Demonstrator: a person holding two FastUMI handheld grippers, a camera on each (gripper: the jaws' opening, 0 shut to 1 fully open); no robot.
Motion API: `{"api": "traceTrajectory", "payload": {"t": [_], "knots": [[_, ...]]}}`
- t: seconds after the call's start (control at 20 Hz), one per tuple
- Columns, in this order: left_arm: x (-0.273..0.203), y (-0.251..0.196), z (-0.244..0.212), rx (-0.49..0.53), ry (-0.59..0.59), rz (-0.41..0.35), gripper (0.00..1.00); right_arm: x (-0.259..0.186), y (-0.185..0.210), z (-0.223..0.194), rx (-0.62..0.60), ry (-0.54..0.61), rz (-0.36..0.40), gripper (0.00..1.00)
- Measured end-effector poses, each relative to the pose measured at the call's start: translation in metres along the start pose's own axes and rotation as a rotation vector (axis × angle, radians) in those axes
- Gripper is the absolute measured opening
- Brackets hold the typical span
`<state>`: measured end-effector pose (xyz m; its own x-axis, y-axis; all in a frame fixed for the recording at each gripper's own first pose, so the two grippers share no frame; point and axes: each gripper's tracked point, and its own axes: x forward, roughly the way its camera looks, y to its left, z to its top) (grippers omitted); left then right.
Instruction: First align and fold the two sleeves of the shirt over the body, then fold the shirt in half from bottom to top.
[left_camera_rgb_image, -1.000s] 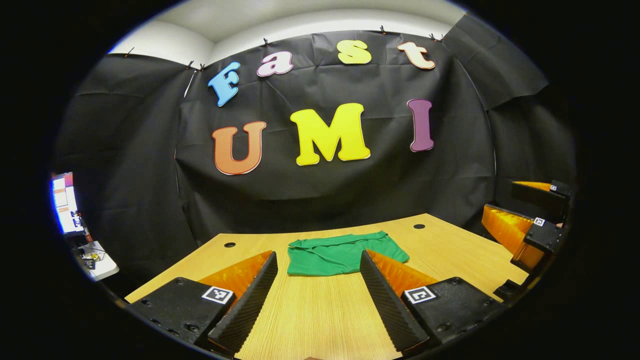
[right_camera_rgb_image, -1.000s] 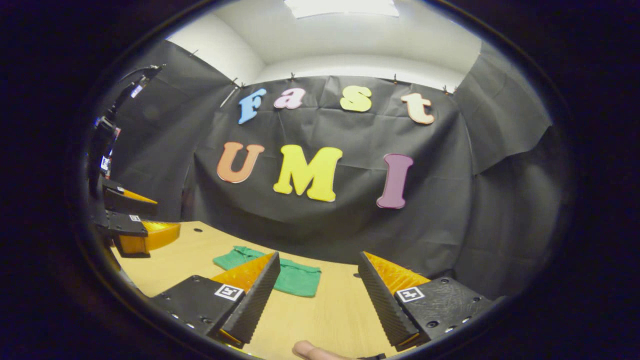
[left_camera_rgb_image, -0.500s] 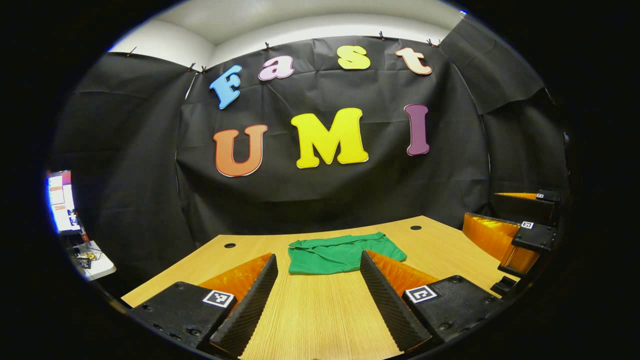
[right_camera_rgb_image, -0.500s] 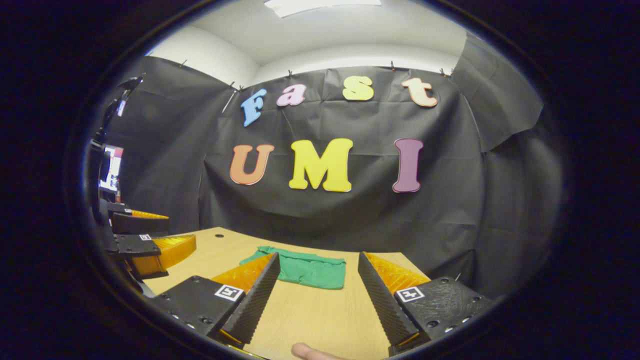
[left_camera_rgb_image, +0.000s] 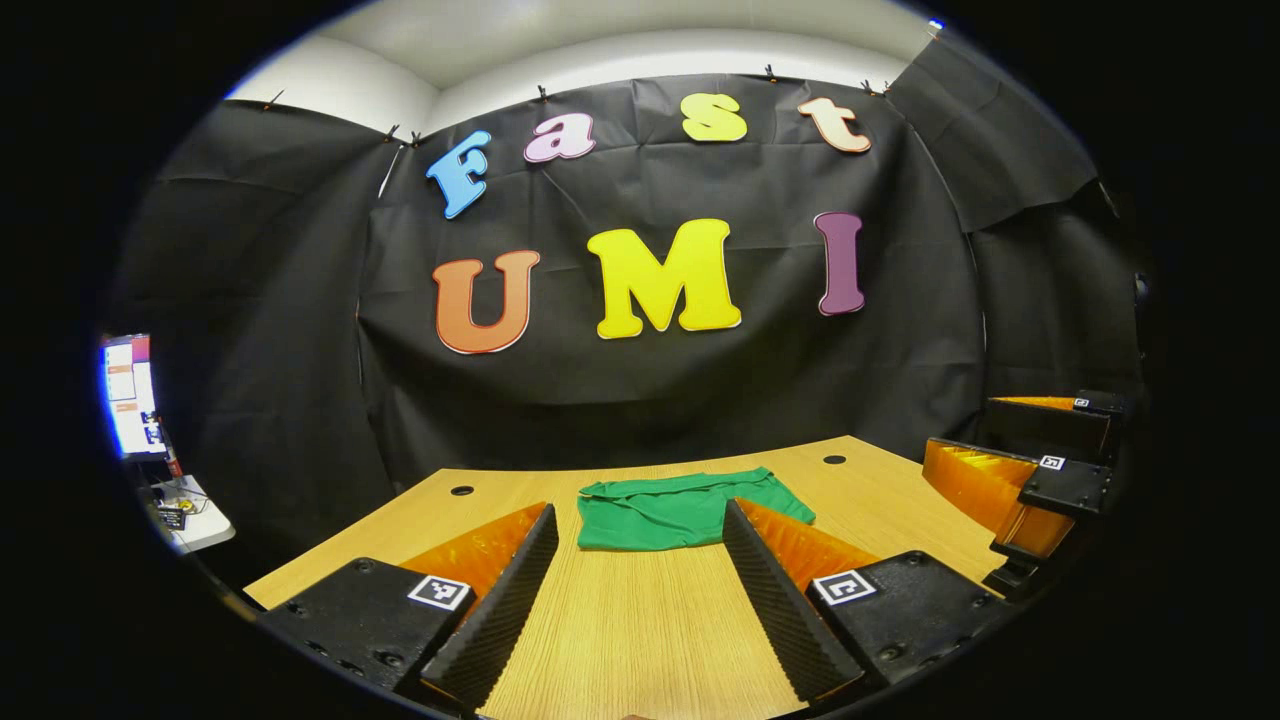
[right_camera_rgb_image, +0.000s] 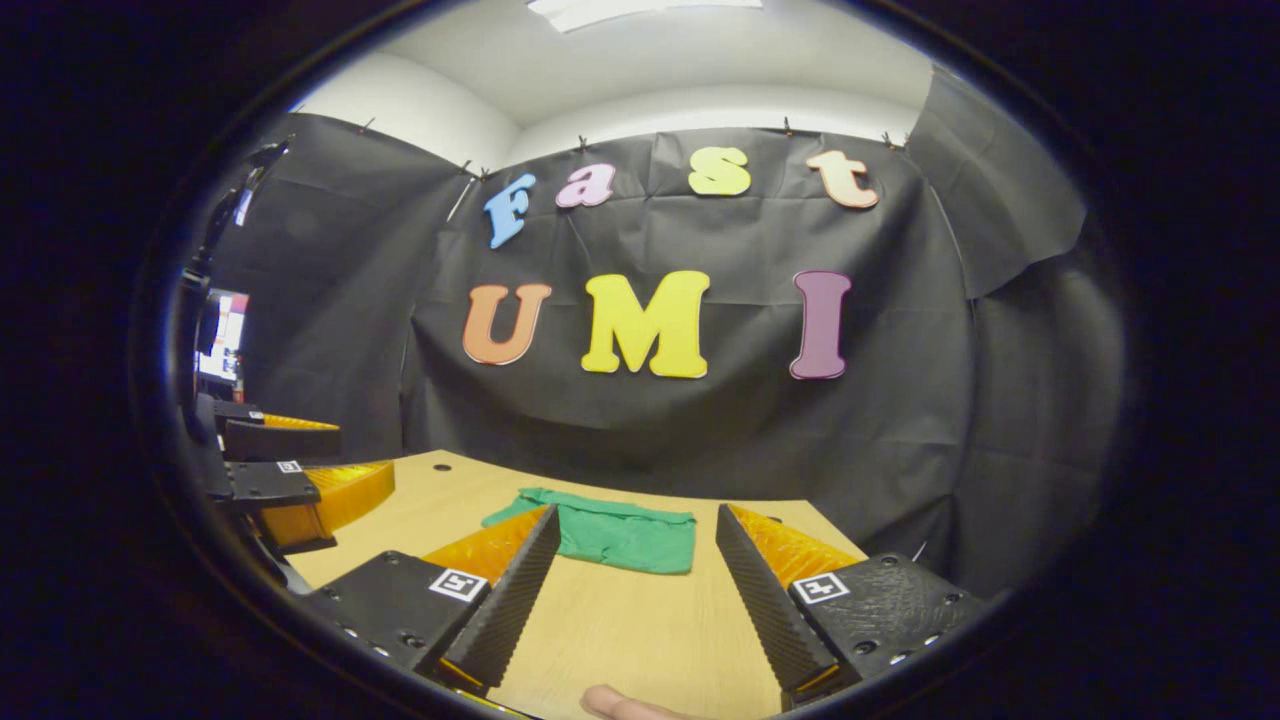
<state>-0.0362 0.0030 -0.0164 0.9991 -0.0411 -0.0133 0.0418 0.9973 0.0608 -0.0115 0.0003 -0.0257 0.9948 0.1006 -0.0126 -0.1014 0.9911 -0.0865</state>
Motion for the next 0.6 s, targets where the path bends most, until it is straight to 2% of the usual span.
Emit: {"api": "traceTrajectory", "payload": {"t": [0.25,0.6], "knots": [[0.002,-0.007,-0.004,-0.007,0.006,-0.018,1.00,-0.011,0.011,0.006,-0.012,-0.023,0.041,0.96],[0.004,-0.023,-0.011,0.019,0.021,-0.050,1.00,-0.009,0.019,-0.007,-0.030,0.014,0.067,0.95]]}}
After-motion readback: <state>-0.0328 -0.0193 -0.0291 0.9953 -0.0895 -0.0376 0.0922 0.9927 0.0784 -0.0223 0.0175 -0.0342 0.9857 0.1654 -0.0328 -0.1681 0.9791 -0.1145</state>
